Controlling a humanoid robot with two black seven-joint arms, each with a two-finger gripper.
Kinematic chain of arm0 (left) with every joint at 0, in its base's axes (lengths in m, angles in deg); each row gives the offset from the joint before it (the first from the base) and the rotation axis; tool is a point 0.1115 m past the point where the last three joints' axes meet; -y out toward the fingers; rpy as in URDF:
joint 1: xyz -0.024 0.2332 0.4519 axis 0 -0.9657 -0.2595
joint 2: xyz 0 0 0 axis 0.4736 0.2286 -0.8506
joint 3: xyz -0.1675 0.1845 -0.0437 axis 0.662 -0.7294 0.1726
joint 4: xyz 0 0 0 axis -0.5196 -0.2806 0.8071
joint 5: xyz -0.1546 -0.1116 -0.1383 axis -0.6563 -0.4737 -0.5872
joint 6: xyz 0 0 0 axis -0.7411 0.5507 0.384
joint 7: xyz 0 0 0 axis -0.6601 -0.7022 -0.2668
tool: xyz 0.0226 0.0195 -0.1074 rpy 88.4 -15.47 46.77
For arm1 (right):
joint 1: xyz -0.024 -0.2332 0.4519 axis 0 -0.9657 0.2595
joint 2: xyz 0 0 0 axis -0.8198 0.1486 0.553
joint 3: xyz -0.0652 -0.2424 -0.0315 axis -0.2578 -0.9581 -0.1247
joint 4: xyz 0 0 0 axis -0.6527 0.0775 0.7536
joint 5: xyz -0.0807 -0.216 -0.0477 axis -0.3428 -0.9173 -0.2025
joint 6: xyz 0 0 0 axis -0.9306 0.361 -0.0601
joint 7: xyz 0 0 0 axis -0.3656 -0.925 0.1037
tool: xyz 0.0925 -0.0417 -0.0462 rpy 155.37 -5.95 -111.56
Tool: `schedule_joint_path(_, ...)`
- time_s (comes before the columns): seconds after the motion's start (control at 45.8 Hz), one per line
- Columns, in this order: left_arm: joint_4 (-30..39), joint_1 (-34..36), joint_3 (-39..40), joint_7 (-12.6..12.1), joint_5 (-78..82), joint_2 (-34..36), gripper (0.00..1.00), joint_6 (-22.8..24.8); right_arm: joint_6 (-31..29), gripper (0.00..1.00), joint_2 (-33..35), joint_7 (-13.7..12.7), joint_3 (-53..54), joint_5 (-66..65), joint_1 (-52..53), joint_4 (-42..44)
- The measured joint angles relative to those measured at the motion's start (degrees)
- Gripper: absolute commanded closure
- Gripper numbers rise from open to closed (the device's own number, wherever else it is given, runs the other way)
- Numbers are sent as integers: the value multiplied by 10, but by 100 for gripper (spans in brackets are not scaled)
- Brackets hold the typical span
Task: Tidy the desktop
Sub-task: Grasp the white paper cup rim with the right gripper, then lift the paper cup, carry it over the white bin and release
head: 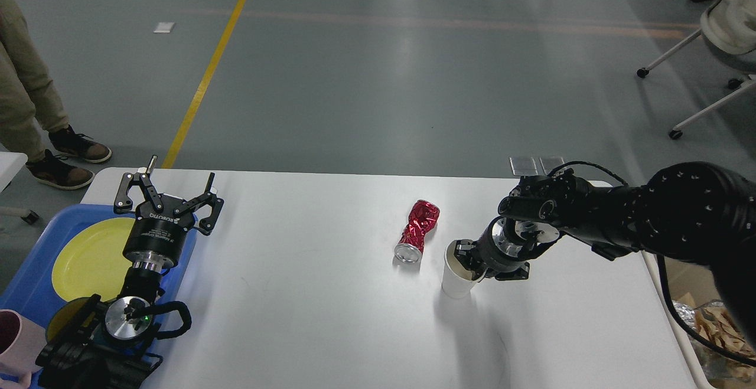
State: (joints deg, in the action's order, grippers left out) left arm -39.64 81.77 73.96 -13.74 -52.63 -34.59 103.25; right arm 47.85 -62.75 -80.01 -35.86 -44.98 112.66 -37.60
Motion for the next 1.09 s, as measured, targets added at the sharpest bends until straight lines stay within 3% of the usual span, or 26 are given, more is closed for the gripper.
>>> schedule_joint_path(0.24,0,0,0,0,0,0,4,0,-13,100,50,2,-23,5,87,-103)
schedule_joint_path(0.393,0,0,0,0,0,0,4,0,-67,100,106,16,-64,7,163,-165)
schedule_joint_path(0.481,0,0,0,0,0,0,4,0,-105,100,135,48,-100,7,216,-197)
schedule_joint_path(0.59,0,0,0,0,0,0,4,0,-147,100,140,110,-175,6,302,-248)
schedule_joint_path(0.677,0,0,0,0,0,0,4,0,-171,100,140,137,-213,5,365,-293)
schedule_joint_path(0.874,0,0,0,0,0,0,4,0,-200,100,169,140,-231,1,497,-394)
schedule_joint_path(1.092,0,0,0,0,0,0,4,0,-179,100,186,132,-250,3,558,-443)
